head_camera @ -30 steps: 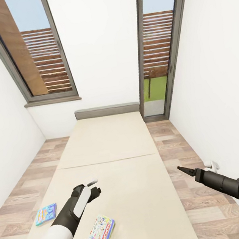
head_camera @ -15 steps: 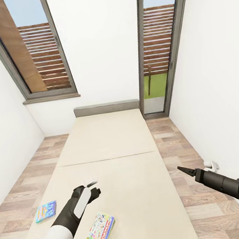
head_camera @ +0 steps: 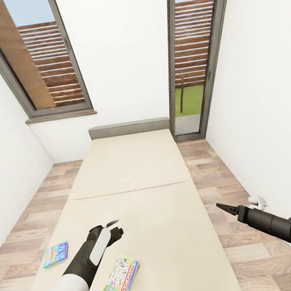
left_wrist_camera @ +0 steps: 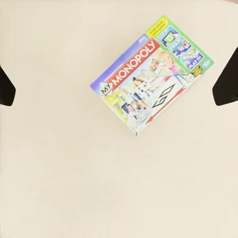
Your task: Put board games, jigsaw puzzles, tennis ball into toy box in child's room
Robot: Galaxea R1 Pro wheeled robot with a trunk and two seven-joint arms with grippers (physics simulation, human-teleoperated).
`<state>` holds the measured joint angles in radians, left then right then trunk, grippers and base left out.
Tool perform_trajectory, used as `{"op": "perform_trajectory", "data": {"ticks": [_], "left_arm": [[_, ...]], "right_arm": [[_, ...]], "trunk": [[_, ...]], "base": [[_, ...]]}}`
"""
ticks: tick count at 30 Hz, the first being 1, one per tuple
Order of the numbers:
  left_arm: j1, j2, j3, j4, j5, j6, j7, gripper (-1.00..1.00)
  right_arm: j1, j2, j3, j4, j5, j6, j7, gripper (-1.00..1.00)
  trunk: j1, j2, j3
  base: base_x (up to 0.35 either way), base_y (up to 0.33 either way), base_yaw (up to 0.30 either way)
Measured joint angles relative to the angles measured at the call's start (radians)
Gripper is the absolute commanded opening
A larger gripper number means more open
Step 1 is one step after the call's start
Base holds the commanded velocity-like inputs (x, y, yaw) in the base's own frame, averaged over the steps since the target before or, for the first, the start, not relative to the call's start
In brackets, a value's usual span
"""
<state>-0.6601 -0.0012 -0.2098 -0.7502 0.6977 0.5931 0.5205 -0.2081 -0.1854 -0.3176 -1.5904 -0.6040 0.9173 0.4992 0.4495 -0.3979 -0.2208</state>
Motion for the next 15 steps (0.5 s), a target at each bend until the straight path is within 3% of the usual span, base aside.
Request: {"op": "perform_trajectory", "data": {"ticks": [15], "left_arm": [[-0.050,0.000,-0.001,0.004,-0.011,-0.010,-0.004,1.00]], "right_arm": [[0.001,0.001,0.001,0.000,0.001,-0.002,-0.001,1.00]], "trunk": [[0.000,0.000,-0.025]], "base": [[0.000,0.000,0.000]]}}
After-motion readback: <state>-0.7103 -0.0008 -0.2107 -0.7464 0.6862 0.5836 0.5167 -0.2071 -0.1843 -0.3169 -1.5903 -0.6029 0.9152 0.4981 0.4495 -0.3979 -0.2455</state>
